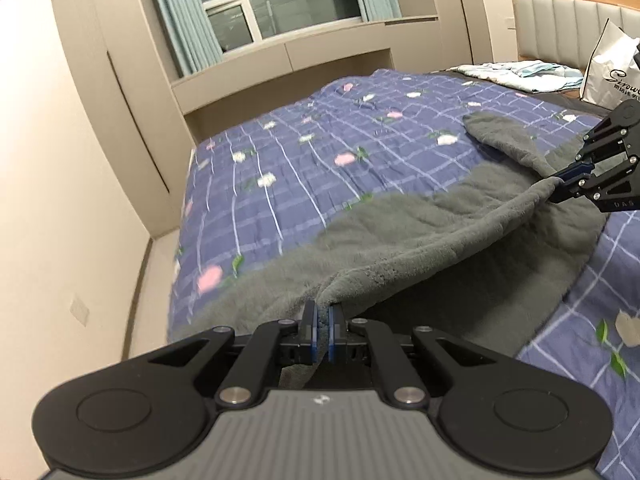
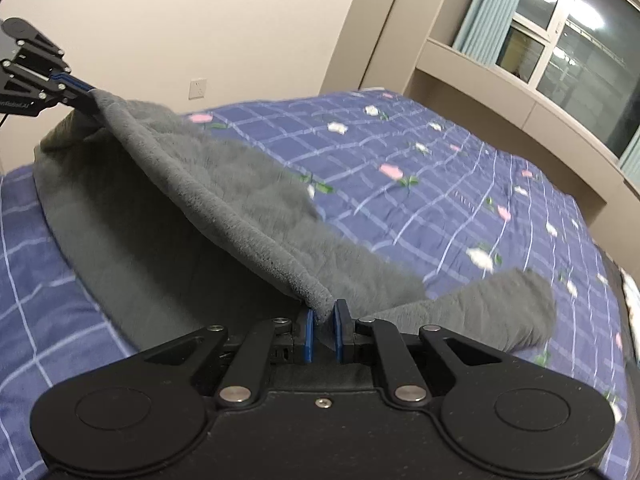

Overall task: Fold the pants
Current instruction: 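Lift the waistband with both grippers and fold it over toward the pant cuffs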

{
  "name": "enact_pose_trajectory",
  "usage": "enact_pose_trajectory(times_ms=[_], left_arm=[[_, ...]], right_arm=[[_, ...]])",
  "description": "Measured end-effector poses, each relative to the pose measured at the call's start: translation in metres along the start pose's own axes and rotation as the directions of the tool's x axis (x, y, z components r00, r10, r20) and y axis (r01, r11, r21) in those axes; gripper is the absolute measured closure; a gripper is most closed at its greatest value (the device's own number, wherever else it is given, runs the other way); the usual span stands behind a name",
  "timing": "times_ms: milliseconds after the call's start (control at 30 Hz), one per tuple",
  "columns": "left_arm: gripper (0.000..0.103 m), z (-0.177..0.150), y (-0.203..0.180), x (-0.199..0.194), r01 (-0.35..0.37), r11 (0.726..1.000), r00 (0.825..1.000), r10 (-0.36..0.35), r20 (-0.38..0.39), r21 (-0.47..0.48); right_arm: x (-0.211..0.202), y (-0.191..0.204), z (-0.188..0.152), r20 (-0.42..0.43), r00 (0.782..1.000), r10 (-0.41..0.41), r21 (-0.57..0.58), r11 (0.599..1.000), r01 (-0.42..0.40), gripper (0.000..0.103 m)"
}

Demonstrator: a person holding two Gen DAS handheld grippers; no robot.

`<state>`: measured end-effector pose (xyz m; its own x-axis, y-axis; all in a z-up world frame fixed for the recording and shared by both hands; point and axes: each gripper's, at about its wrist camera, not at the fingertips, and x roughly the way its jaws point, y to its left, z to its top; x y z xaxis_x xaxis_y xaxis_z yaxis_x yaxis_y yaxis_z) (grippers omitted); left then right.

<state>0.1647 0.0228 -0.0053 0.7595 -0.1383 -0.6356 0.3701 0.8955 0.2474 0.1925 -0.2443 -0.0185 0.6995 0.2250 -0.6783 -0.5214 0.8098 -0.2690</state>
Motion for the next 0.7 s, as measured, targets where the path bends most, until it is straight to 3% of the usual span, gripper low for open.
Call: enact_pose_trajectory(times_ms=[200,433,567,700], left_arm=[[0.100,-0.022,-0.007,-0.003,0.014,1.000,1.000,-0.015,-0.021,-0.021],[0.100,-0.026,-0.007,-0.017,0.030,0.999,0.999,-0.030,-0.016,0.040],[0.100,-0.036,-0.016,-0.018,0.044,0.997,0.998,-0.042,-0.036,0.067],[0.100,-0.048,-0.024,-0.011,0.058,0.997,0.996,-0.054,-0.076,0.059]], right_arm=[[0.003,0.012,-0.018,-0.011,1.000,-0.009,0.007,1.000,0.009,0.093],[-0.018,0.010,-0.016,0.001,1.000,0.008,-0.027,1.000,-0.008,0.095],[-0.026,0.018,-0.027,-0.032,0.999,0.034,-0.061,0.997,-0.036,0.103],[-0.026,0.027,-0.045,-0.075,0.994,0.085,-0.066,0.994,-0.090,0.103]])
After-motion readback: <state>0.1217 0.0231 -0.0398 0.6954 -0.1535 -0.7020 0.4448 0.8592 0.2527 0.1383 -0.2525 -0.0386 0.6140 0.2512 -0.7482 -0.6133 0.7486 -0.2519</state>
